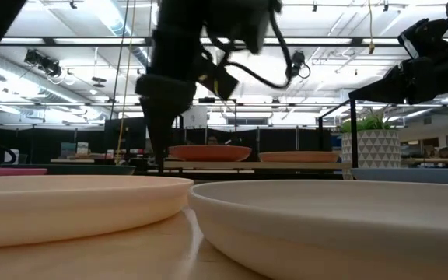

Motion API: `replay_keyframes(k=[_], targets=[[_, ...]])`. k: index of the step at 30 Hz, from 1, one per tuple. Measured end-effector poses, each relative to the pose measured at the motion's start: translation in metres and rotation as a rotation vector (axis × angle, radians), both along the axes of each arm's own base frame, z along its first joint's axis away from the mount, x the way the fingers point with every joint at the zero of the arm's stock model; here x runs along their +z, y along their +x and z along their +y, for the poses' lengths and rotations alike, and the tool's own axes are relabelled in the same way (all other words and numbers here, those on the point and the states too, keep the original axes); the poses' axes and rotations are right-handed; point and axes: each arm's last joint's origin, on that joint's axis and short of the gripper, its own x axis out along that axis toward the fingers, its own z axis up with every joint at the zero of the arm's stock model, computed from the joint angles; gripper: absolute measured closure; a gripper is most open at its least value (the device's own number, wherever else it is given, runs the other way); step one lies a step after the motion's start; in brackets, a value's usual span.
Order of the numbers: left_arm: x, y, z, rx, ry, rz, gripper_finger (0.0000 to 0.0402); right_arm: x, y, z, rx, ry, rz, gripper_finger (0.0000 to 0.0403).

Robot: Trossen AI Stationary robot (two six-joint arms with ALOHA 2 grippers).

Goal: Place and stack plates onto a shelf
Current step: Stack the dark blue plate on the top of the orange plate on the shelf

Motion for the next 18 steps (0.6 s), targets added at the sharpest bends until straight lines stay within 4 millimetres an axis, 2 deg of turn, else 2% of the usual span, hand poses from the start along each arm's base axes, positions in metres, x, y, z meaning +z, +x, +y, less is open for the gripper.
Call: replay_keyframes(k=[8, 13, 18], targets=[[0.014, -0.051, 0.008, 0.191, -0.004, -0.178, 0.035, 0.001, 0.0, 0.0, 0.012, 0.004, -0.007, 0.0335], [0.006, -0.08, 0.014, 0.305, 0.016, -0.249, 0.035, 0.001, 0.0, 0.001, 0.02, 0.019, -0.016, 0.0335], [-0.006, -0.096, 0.02, 0.375, 0.025, -0.279, 0.032, 0.001, 0.0, 0.001, 0.021, 0.02, -0.016, 0.0335]])
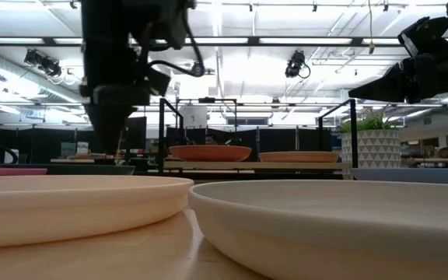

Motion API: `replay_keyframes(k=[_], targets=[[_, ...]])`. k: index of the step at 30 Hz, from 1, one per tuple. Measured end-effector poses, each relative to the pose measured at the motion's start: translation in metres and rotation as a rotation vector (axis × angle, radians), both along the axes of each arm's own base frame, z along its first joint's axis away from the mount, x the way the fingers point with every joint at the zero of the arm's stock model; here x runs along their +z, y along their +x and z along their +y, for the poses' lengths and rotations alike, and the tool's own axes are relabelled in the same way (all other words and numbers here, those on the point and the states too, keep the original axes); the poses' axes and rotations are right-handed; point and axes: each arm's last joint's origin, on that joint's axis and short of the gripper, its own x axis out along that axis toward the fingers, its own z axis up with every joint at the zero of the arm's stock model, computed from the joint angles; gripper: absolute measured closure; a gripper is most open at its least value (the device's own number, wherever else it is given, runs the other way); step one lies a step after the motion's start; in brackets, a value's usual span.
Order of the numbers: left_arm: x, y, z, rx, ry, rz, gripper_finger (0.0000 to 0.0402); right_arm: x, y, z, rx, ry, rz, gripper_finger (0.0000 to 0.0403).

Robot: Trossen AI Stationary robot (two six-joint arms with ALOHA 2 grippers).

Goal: Place and stack plates onto a shelf
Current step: Stack the dark blue plate on the top of the orange plate on the shelf

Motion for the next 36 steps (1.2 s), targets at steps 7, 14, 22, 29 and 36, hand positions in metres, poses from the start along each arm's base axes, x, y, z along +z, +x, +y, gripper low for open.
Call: replay_keyframes(k=[7, 14, 22, 29, 36], targets=[[-0.014, -0.004, 0.019, 0.073, -0.028, -0.014, 0.0256, 0.0, 0.0, 0.0, 0.0, 0.003, 0.001, 0.0335], [-0.039, -0.015, 0.035, 0.081, -0.081, 0.014, 0.0247, -0.001, 0.0, 0.0, 0.0, 0.008, 0.002, 0.0335], [-0.041, -0.016, 0.038, 0.086, -0.085, 0.002, 0.0281, 0.0, 0.0, 0.0, 0.0, 0.008, -0.002, 0.0335], [-0.041, -0.017, 0.039, 0.098, -0.103, 0.015, 0.0352, 0.0, 0.0, 0.0, 0.001, 0.004, -0.001, 0.0335], [-0.038, -0.019, 0.039, 0.129, -0.102, 0.024, 0.0385, 0.0, 0.0, 0.0, 0.001, 0.007, -0.003, 0.0335]])
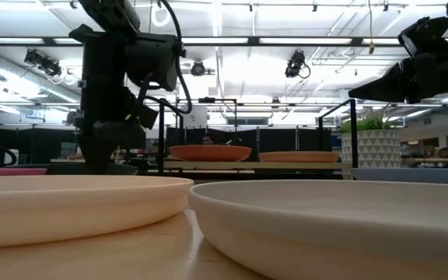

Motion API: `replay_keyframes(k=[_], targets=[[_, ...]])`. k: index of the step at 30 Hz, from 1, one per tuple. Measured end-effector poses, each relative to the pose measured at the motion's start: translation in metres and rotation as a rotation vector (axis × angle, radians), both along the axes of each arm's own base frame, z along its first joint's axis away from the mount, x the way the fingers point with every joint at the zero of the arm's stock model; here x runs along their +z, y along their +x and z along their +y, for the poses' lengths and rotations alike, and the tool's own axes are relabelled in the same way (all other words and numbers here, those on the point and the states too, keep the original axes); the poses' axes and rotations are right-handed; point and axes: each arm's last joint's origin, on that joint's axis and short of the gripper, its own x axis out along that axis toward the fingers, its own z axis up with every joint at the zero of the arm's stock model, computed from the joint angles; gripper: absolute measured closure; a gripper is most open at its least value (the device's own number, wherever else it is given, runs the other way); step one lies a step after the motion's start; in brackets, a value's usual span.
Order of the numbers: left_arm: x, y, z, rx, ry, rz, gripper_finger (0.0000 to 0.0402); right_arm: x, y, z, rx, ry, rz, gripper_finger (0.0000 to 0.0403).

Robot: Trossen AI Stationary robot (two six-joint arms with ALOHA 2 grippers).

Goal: Place and stack plates onto a shelf
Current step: Stack the dark blue plate on the top of the orange plate on the shelf

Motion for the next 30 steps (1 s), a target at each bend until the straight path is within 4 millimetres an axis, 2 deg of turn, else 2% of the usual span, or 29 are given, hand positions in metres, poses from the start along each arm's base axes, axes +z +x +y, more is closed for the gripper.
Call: replay_keyframes(k=[4, 16, 19, 22, 30], targets=[[0.015, 0.005, -0.001, -0.01, -0.037, -0.004, 0.0383, 0.0, 0.0, 0.0, 0.0, -0.001, 0.0, 0.0335], [0.116, 0.051, -0.018, -0.355, -0.334, -0.296, 0.0383, 0.0, 0.0, 0.0, -0.007, -0.016, 0.006, 0.0335], [0.139, 0.059, -0.022, -0.444, -0.275, -0.367, 0.0382, 0.0, 0.0, 0.0, -0.007, -0.015, 0.006, 0.0335], [0.155, 0.065, -0.022, -0.543, -0.132, -0.42, 0.0382, 0.0, 0.0, 0.0, -0.008, -0.009, 0.004, 0.0335], [0.165, 0.09, -0.02, -0.872, 0.191, -0.546, 0.0382, 0.0, 0.0, 0.0, -0.008, -0.013, 0.007, 0.0335]])
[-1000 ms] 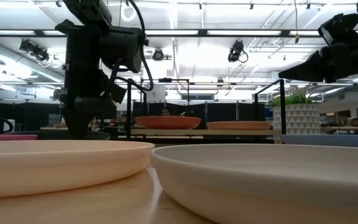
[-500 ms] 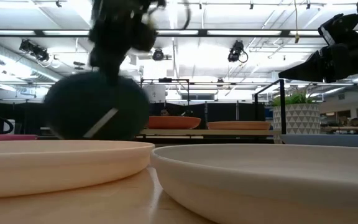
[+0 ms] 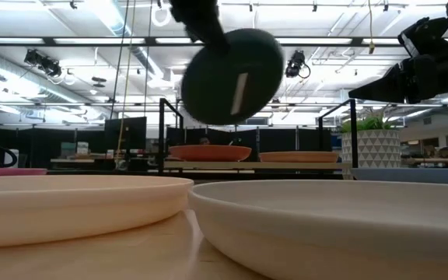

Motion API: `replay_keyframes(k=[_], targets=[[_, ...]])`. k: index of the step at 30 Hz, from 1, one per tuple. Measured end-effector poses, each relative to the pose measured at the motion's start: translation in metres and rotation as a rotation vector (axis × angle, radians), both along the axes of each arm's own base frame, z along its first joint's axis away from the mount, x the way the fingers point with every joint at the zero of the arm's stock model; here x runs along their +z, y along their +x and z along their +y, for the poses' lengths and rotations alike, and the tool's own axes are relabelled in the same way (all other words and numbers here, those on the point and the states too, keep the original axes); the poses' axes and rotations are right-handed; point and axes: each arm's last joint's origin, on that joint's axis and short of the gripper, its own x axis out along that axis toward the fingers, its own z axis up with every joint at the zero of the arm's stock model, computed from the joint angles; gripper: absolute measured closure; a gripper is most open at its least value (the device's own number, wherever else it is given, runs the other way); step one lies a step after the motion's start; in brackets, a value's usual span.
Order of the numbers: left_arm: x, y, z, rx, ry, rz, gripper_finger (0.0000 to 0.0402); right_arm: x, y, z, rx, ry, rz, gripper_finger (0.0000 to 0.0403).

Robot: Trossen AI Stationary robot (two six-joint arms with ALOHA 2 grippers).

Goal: Place and stack plates onto a shelf
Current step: Stack the dark blue plate on the top of the orange plate on the shelf

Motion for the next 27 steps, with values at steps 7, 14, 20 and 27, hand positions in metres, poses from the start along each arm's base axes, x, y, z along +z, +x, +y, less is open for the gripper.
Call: replay_keyframes(k=[7, 14, 20, 27], targets=[[-0.01, 0.019, 0.039, 0.14, 0.16, -0.052, 0.0381, 0.0, 0.0, 0.0, 0.0, 0.003, -0.001, 0.0335], [-0.05, 0.032, 0.088, 0.28, 0.158, 0.065, 0.0381, 0.0, 0.0, 0.0, 0.0, 0.003, 0.0, 0.0335], [-0.063, 0.031, 0.1, 0.289, 0.204, 0.146, 0.0381, -0.001, 0.0, 0.0, 0.0, 0.001, 0.009, 0.0335], [-0.065, 0.027, 0.097, 0.286, 0.218, 0.202, 0.0381, -0.001, 0.0, 0.0, 0.0, 0.003, 0.009, 0.0335]])
